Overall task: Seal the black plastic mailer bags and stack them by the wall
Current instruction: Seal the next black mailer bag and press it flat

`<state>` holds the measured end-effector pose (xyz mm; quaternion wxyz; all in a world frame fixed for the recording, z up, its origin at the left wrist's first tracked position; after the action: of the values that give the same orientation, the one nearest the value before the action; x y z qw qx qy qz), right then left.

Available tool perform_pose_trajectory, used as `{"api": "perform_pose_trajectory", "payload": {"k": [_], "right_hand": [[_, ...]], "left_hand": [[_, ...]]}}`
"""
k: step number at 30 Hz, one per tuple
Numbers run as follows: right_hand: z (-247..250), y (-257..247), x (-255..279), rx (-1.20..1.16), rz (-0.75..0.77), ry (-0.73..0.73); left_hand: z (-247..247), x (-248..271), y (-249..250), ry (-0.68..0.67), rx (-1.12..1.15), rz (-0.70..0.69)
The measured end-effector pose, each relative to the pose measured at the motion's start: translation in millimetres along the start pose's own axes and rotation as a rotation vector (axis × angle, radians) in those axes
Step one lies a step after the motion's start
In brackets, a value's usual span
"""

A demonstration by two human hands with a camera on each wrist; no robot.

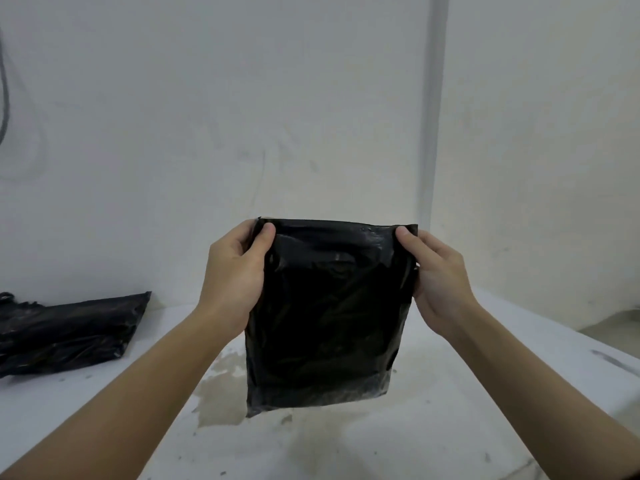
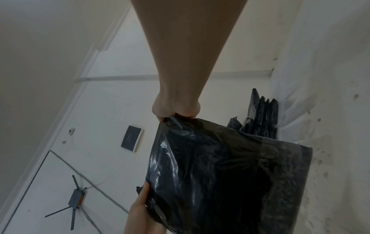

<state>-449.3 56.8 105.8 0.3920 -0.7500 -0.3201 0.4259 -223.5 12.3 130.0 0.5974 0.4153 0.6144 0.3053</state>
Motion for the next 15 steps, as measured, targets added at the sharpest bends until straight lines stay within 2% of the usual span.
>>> {"api": "perform_pose_trajectory", "payload": {"k": [9, 15], "right_hand": [[57.9, 0.3, 38.3, -0.106, 0.032, 0.221], [78.5, 5.6, 59.5, -0.063, 0.035, 0.303]], "left_hand": [[-55.5, 27.7, -25.8, -0.058, 0.095, 0.111], [-70.6, 43.5, -40.9, -0.045, 0.12, 0.164]]}}
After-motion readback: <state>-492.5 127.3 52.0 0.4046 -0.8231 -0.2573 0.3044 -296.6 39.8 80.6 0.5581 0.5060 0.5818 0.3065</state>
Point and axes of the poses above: each hand's wrist, its own x-axis away from the middle knuckle, its own z-axis out of the back of the hand, y = z × x, the point moved 5 cm from there along -x, towards the middle knuckle, and after that the axes turned 1 degree about x, right-handed, at the moved point
